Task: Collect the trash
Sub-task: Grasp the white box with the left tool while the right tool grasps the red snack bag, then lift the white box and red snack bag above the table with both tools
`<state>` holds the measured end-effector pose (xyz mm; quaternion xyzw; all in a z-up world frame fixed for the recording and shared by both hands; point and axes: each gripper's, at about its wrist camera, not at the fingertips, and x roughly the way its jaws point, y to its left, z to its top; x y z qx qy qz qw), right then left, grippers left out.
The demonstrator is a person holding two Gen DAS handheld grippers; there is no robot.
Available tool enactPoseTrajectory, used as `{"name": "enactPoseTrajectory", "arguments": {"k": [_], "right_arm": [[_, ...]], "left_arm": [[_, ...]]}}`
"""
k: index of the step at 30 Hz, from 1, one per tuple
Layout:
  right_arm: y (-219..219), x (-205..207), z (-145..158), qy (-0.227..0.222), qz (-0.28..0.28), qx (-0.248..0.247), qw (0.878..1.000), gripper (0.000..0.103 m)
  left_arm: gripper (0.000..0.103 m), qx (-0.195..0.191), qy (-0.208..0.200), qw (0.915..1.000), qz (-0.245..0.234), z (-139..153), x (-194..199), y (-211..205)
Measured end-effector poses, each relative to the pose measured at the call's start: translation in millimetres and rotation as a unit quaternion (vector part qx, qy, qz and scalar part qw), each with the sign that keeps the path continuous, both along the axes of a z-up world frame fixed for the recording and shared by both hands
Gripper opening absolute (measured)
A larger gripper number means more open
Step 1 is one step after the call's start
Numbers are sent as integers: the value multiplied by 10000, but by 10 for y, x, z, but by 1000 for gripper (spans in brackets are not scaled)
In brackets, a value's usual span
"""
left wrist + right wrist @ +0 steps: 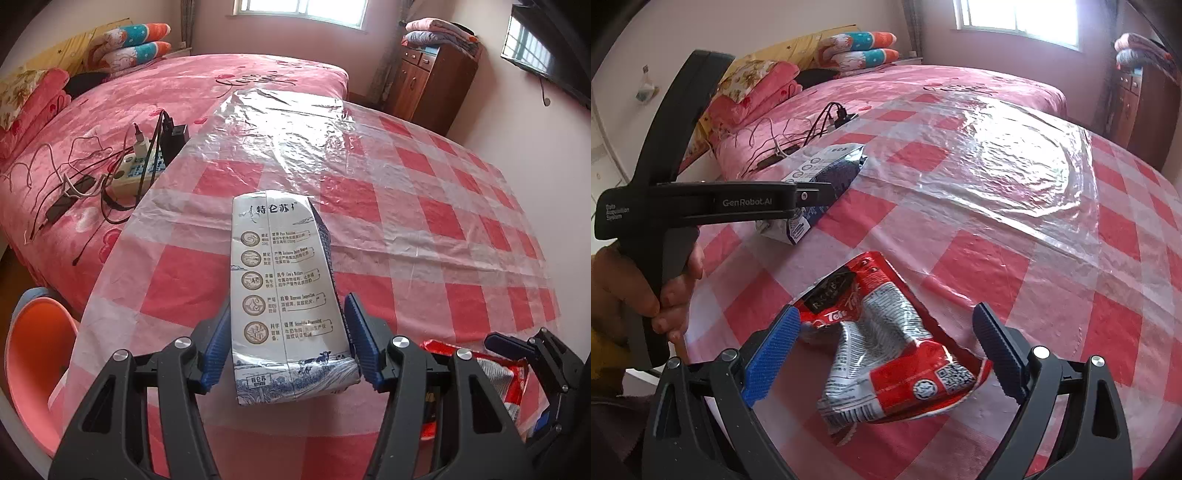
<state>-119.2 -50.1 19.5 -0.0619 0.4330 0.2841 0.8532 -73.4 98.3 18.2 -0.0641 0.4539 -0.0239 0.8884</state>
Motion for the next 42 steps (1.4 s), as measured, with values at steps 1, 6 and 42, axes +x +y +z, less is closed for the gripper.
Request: {"name": "enactPoseTrajectory", "arguments": {"k": [1, 6, 42], "right_arm": [[19, -3, 0, -27, 14, -40, 10000, 93], [46, 28, -19, 8, 40, -65, 10000, 90], [212, -10, 73, -240, -562, 51, 9981, 46]], "left_arm": [[60, 28, -15, 10000, -13, 1, -15, -4], [60, 68, -63, 9999, -52, 7, -65, 5], [58, -501, -355, 9981, 73, -1, -651, 787]]}}
